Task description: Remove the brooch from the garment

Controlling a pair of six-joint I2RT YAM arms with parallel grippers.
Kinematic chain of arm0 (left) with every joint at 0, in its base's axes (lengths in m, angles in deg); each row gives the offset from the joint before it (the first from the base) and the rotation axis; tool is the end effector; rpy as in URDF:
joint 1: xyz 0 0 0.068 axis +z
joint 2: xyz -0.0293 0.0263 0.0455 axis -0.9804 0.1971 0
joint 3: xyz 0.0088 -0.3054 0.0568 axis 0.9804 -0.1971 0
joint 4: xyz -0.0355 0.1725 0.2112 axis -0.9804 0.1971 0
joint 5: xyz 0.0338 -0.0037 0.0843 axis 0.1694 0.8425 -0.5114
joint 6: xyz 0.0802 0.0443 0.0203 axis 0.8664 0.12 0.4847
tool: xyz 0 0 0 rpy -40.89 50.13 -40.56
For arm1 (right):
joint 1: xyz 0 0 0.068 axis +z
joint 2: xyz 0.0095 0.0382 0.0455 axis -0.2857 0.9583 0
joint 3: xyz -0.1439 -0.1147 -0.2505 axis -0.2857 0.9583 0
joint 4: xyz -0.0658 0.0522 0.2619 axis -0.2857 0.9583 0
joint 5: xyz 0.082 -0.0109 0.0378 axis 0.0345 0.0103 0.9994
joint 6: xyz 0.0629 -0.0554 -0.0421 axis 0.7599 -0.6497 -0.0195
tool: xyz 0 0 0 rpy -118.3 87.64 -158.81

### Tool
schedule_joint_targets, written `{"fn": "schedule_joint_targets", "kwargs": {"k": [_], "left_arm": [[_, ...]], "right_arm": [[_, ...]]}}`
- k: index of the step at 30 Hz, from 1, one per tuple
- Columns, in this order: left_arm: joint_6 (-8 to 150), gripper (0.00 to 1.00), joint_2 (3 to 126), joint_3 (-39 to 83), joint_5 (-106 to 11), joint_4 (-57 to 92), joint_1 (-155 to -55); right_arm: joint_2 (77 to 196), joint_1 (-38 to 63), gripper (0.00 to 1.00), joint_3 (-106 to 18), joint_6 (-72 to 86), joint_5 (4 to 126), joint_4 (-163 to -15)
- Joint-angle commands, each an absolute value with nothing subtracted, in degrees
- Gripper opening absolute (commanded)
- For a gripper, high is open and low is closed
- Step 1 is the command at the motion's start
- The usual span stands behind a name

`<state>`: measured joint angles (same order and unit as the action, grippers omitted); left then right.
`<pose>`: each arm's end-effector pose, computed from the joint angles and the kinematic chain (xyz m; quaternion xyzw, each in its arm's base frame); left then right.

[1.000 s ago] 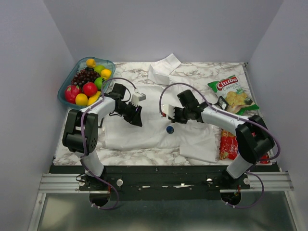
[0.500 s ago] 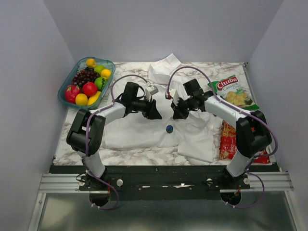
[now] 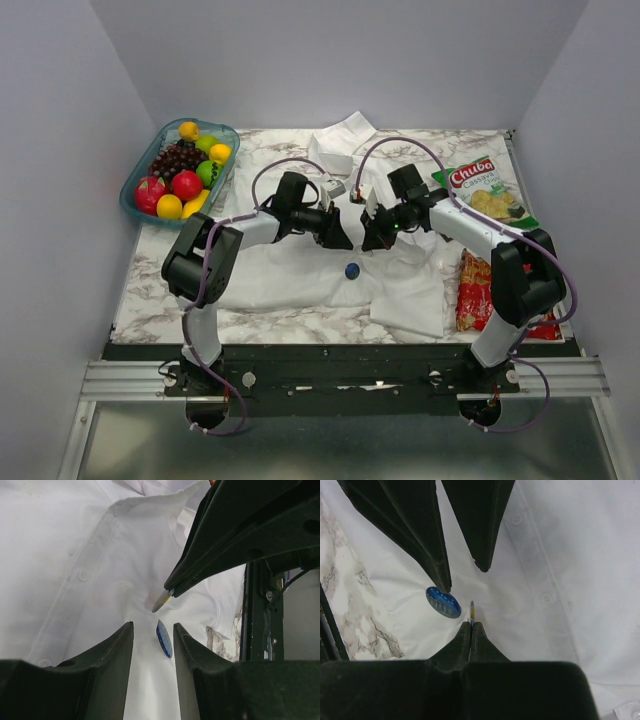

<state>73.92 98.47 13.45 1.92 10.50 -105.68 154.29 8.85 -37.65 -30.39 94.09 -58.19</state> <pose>0.3600 -0.2640 0.1857 0.3378 0.7379 -0.5310 0.2437 0.3308 0.2138 0.2155 -0.5031 0.7711 0.2952 0.2552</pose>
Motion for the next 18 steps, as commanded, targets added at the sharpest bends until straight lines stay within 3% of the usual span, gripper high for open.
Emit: {"fn": "schedule_joint_targets", "kwargs": {"k": [1,18], "left_arm": [[71.6,0.46,101.6,15.9,4.7,5.3,-106.9],[72.4,0.32,104.1,17.2,8.8,6.9,-108.3]], "right_arm": [[155.0,8.8,0.01,-37.1,-28.7,96.9,-56.9],[157.8,8.8,0.01,-40.2,-25.6,97.0,-58.3]]}}
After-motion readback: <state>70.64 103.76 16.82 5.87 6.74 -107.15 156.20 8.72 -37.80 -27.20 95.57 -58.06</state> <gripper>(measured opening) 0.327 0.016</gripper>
